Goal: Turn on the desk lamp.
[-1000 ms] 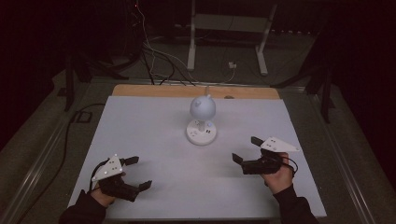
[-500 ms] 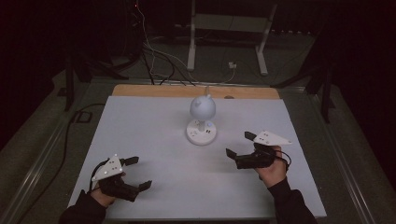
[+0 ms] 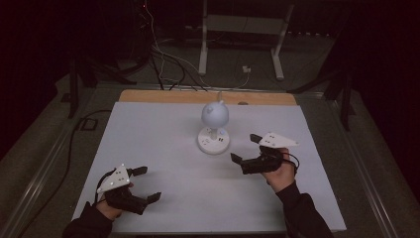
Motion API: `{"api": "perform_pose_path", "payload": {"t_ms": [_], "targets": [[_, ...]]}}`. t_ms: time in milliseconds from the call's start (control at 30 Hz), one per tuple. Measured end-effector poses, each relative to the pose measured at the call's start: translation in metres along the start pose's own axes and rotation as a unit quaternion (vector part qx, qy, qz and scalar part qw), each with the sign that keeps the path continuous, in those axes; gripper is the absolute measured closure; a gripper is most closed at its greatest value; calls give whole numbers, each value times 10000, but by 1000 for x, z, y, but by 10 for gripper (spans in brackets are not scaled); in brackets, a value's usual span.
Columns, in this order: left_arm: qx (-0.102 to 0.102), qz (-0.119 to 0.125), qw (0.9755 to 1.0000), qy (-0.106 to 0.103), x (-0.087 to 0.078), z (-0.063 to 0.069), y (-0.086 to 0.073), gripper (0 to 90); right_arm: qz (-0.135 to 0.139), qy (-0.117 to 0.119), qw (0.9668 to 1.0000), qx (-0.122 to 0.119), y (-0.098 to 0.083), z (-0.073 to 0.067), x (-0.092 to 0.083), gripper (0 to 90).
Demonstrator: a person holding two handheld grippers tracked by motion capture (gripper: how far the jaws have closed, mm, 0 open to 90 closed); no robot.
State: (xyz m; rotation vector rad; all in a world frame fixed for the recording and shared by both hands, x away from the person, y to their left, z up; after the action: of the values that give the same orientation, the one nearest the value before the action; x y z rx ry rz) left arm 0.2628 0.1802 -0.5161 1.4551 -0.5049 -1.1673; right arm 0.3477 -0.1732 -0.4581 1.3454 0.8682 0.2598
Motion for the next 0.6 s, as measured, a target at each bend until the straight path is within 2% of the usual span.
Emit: {"api": "perform_pose_path", "payload": {"t_ms": [600], "targets": [[0,9,10000,-24,-1,0,0,3,-164,169,9996,-138,5,-14,38,0]]}}
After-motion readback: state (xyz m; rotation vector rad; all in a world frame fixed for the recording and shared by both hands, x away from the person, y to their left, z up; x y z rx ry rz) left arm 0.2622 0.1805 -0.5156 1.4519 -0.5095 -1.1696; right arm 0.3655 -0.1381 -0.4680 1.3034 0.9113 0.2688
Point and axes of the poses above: each handheld gripper's, and its own axes: x roughly forward along the jaws, y roughly out of its top, z roughly to its right, the point moved 5 cm from there along x, roughly forward along the jaws, and after that the axes turned 5 degrees about -y, right-handed, at the moved point
